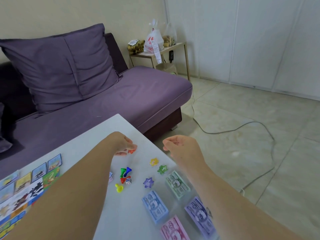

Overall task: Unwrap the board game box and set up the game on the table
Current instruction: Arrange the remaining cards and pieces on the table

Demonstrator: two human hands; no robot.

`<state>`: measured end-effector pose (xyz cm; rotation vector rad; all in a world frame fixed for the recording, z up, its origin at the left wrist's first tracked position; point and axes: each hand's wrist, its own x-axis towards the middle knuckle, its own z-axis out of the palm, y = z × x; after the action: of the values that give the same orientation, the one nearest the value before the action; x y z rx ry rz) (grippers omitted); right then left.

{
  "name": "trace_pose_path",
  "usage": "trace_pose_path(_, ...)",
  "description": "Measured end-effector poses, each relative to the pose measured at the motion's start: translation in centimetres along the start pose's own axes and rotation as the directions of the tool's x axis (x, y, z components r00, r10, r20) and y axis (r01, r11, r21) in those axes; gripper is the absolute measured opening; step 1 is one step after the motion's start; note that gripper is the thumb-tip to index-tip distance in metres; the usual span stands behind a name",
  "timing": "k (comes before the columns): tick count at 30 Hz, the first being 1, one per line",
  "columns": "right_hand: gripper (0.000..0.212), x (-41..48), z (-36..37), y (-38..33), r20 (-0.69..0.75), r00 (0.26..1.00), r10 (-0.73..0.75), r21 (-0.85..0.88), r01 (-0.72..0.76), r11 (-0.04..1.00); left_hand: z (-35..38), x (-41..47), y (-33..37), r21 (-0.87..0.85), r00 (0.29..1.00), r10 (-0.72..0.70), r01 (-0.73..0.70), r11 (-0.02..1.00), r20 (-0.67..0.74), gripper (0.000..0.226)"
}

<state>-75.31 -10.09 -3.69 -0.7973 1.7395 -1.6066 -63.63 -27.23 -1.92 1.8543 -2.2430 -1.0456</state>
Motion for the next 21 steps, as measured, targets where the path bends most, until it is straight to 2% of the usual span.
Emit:
trace_pose_path(6,0.025,-0.15,0.38,-0.18,0.001,1.0,-0.014,-0.025,0.014,1.0,0.58,-0.22,0.08,0.225,0.993,0.121,-0.115,0.967,-0.013,0.037)
trace_pose_path(10,0.024,-0.28,0.56,-0.25,0.002,1.0,-0.014,-0.029,0.014,0.999,0.58,0.01,0.27,0.216,0.999,0.044,-0.047,0.975,0.017,0.04)
trace_pose_path(14,0.024,-0.28,0.78,-0.3,0.014,1.0,-0.016,-0.025,0.017,1.0,0.1,0.15,-0.25,0.207,0.999,-0.006,-0.004,0.978,0.048,0.027)
trace_pose_path(21,0.024,-0.21,0.8,-0.24,0.017,1.0,-0.015,-0.031,0.016,0.999,0.28,0.2,-0.01,0.197,0.999,0.01,-0.016,0.98,0.03,0.034)
